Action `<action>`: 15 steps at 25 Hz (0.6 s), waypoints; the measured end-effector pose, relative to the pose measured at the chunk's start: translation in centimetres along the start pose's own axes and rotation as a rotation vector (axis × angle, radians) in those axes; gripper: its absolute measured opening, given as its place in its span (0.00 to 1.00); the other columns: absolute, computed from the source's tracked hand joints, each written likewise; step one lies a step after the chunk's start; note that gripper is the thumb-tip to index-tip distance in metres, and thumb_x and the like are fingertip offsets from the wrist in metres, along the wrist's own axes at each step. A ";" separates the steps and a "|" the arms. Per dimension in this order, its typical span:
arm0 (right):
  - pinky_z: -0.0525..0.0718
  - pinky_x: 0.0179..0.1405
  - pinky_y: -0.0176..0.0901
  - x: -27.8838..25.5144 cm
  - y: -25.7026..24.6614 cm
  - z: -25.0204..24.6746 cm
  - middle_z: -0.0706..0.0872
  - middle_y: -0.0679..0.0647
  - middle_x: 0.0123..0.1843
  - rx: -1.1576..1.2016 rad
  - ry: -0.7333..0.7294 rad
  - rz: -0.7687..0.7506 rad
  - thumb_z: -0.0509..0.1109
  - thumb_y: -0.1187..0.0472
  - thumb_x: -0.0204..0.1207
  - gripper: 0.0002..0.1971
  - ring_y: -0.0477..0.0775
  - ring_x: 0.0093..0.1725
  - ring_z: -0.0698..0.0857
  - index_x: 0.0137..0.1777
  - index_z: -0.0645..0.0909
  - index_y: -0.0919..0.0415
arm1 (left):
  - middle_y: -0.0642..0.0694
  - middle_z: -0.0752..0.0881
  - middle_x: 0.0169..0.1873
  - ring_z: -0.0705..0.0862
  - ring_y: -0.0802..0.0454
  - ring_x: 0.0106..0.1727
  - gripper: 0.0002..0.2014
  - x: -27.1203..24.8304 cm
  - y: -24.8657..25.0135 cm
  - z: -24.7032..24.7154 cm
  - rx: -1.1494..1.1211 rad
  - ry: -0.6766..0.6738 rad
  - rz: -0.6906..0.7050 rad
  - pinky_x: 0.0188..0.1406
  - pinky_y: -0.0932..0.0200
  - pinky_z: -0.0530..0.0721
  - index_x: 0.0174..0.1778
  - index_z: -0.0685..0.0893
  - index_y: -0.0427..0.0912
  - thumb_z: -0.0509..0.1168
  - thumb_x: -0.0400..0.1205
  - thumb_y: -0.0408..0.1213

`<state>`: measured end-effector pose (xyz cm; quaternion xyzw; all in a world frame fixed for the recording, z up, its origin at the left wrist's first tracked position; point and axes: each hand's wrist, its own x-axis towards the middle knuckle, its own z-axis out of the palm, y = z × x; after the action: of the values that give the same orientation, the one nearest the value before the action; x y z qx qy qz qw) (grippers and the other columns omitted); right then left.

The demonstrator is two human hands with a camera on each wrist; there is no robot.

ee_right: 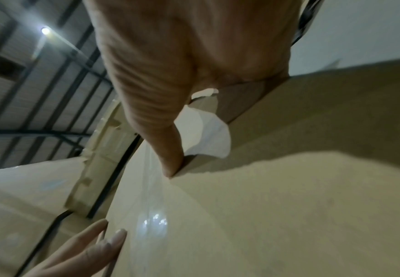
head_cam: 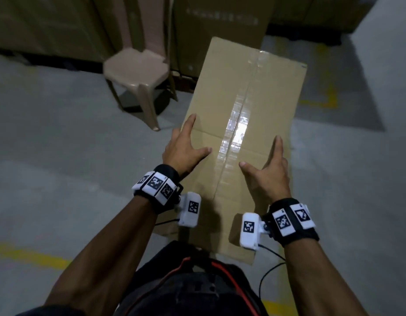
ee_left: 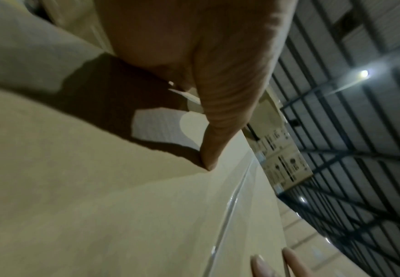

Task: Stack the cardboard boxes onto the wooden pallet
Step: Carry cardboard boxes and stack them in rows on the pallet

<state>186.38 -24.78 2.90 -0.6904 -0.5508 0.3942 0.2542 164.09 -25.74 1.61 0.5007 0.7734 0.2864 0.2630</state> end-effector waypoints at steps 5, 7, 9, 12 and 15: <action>0.72 0.73 0.56 -3.3 -4.9 2.4 0.67 0.60 0.79 -0.089 -0.220 -0.207 0.81 0.49 0.71 0.56 0.67 0.75 0.72 0.87 0.43 0.36 | 0.47 0.68 0.79 0.76 0.41 0.73 0.47 -7.2 -3.2 -6.2 -0.064 0.232 -0.177 0.69 0.45 0.76 0.84 0.53 0.66 0.75 0.74 0.55; 0.72 0.73 0.58 -4.8 -6.8 4.8 0.66 0.60 0.79 -0.119 -0.311 -0.288 0.81 0.48 0.71 0.56 0.67 0.75 0.72 0.87 0.42 0.35 | 0.48 0.67 0.80 0.75 0.42 0.74 0.47 -10.2 -5.2 -8.8 -0.095 0.330 -0.246 0.70 0.46 0.75 0.84 0.53 0.67 0.75 0.74 0.55; 0.73 0.73 0.62 -6.5 -8.5 7.9 0.66 0.60 0.78 -0.163 -0.409 -0.374 0.82 0.46 0.69 0.57 0.68 0.75 0.72 0.86 0.42 0.33 | 0.50 0.66 0.81 0.75 0.43 0.75 0.47 -12.9 -7.7 -11.4 -0.115 0.421 -0.322 0.68 0.49 0.73 0.84 0.53 0.67 0.75 0.74 0.55; 0.73 0.74 0.64 -10.3 -11.8 13.8 0.64 0.61 0.80 -0.225 -0.550 -0.489 0.81 0.43 0.68 0.57 0.69 0.76 0.71 0.85 0.42 0.31 | 0.49 0.66 0.80 0.76 0.42 0.73 0.47 -16.9 -12.4 -16.0 -0.148 0.553 -0.429 0.66 0.51 0.73 0.84 0.54 0.67 0.75 0.74 0.54; 0.75 0.75 0.63 -14.8 -15.4 20.6 0.63 0.59 0.83 -0.239 -0.646 -0.581 0.81 0.43 0.66 0.56 0.68 0.77 0.72 0.83 0.43 0.28 | 0.48 0.66 0.80 0.76 0.42 0.72 0.46 -20.3 -18.0 -20.7 -0.185 0.663 -0.526 0.65 0.51 0.73 0.85 0.54 0.65 0.75 0.75 0.53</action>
<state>159.56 -36.62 7.31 -0.3731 -0.8147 0.4351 0.0880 145.79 -54.29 5.75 0.1417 0.8883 0.4232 0.1082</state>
